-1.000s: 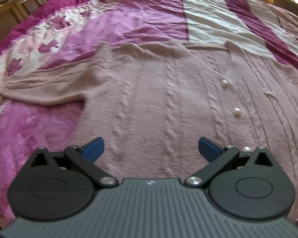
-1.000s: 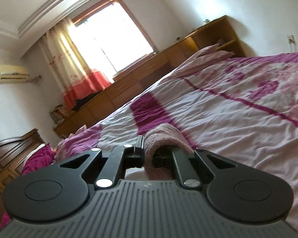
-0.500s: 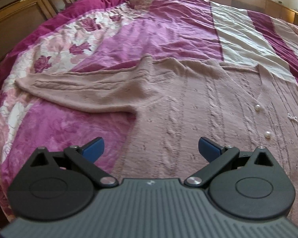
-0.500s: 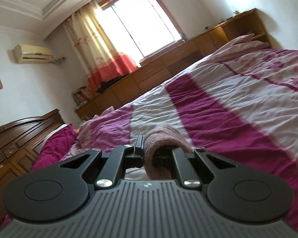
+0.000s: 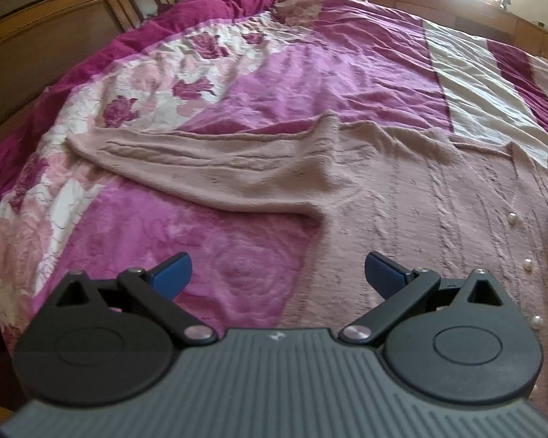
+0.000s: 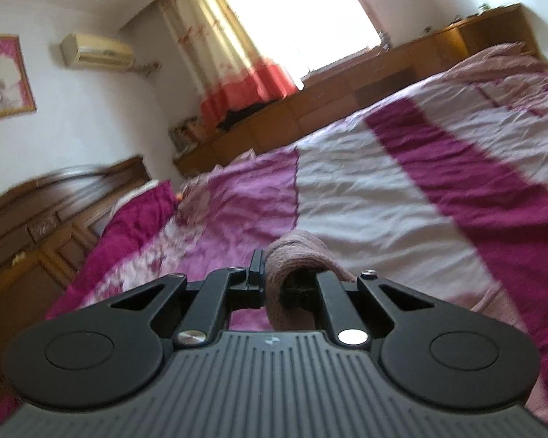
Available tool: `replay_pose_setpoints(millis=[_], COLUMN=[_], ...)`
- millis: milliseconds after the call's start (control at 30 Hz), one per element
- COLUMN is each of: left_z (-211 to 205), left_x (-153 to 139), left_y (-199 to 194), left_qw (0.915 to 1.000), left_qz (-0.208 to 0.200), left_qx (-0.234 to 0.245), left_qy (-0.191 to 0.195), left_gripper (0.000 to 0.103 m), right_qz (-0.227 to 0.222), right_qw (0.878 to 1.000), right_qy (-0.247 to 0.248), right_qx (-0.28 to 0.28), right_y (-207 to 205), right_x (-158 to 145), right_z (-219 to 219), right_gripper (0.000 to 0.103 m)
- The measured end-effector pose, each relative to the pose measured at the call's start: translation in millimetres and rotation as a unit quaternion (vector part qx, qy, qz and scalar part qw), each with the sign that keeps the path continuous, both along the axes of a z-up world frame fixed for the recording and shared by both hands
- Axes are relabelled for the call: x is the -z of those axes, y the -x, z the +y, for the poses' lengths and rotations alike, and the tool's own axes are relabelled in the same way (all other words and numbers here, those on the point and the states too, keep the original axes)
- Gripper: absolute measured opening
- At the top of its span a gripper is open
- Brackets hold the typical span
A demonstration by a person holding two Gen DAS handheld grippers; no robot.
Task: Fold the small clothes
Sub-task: 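Lift the sleeve with the right gripper, fold it across the body, open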
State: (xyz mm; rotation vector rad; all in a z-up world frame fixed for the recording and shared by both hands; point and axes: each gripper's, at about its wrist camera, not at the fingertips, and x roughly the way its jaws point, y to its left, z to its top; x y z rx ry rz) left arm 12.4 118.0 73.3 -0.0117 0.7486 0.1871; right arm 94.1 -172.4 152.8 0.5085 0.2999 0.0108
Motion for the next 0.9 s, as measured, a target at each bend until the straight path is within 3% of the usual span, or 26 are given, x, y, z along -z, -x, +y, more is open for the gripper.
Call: replay_pose_setpoints(millis=[300, 500, 733, 900], left_z=[12, 11, 11, 9], left_x=[8, 14, 17, 17], left_y=[4, 3, 2, 1], left_qw=[0.9999, 0.9999, 0.9998, 0.9998], left_qz=[0.008, 0.014, 0.017, 0.017], left_qx=[-0.008, -0.004, -0.002, 0.001], left_qy=[-0.002, 0.002, 0.006, 0.007], left_gripper=[0.103, 0.103, 0.103, 0.103], right_qz=[0.076, 0.109, 0.145, 0.180], right_qw=[0.994, 0.988, 0.982, 0.973], right_qy=[0.043, 0.060, 0.046, 0.018], right_qx=[-0.059, -0.086, -0.113, -0.141], right_y=[-24, -32, -35, -34], right_x=[69, 103, 121, 136], right_z=[70, 91, 93, 94], right_gripper=[0.007, 0.007, 0.009, 0.030])
